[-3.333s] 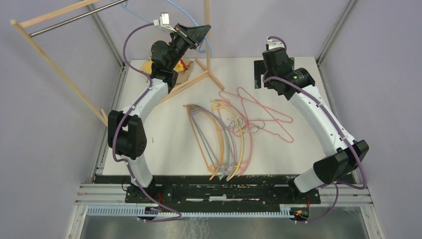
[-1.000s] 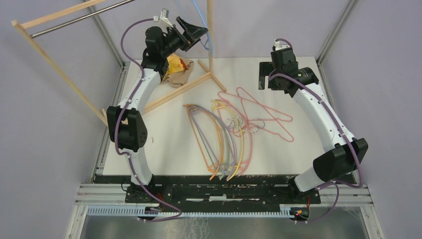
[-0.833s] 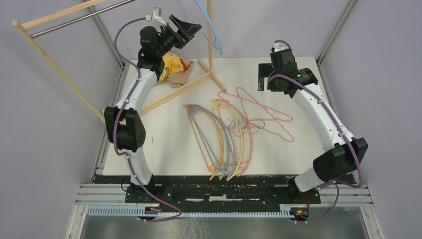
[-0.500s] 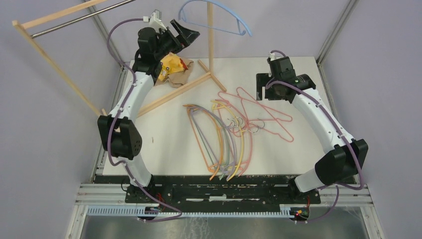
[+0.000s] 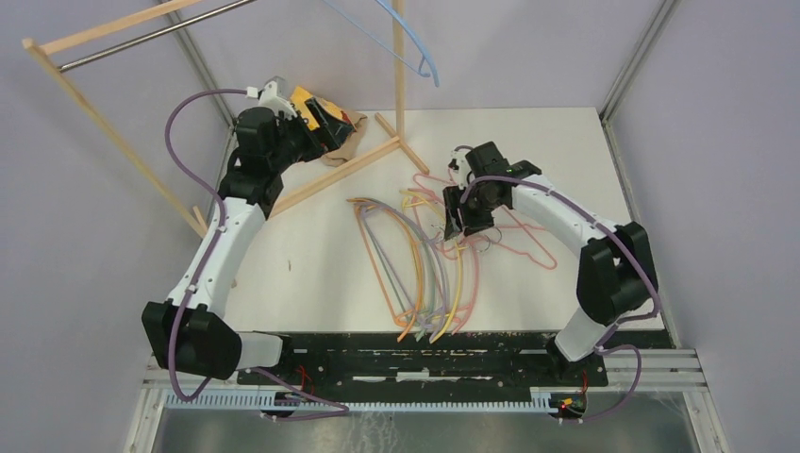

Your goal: Organize the hangers

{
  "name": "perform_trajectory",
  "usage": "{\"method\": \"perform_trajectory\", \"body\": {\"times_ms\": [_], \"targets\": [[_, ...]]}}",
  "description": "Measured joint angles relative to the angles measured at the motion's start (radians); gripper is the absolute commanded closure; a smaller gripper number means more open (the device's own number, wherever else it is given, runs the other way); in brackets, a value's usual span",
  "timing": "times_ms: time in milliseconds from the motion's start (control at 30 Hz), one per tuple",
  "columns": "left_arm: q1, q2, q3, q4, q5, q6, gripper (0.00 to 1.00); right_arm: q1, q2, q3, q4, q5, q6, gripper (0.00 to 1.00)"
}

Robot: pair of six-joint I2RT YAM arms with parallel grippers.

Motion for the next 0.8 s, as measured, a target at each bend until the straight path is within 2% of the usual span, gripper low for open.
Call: {"method": "perform_trajectory", "body": {"times_ms": [133, 267, 633, 800], "targets": [[0.000, -0.003, -0.033, -0.081, -0.021, 0.023, 0.01, 0.054, 0.070, 0.000, 0.045, -0.101, 0.001, 0.44], [0.000, -0.026, -0.043, -0.122, -0.037, 0.032, 0.01, 0.074, 0.120, -0.025, 0.098, -0.170, 0.006, 0.46], [0.000, -0.070, -0.069, -0.151, -0.053, 0.031, 0.01, 0.074, 0.169, -0.160, 0.209, -0.265, 0.048, 0.52], [0.000, -0.070, -0.074, -0.174, -0.054, 0.031, 0.01, 0.076, 0.186, -0.179, 0.247, -0.283, 0.062, 0.65]]}}
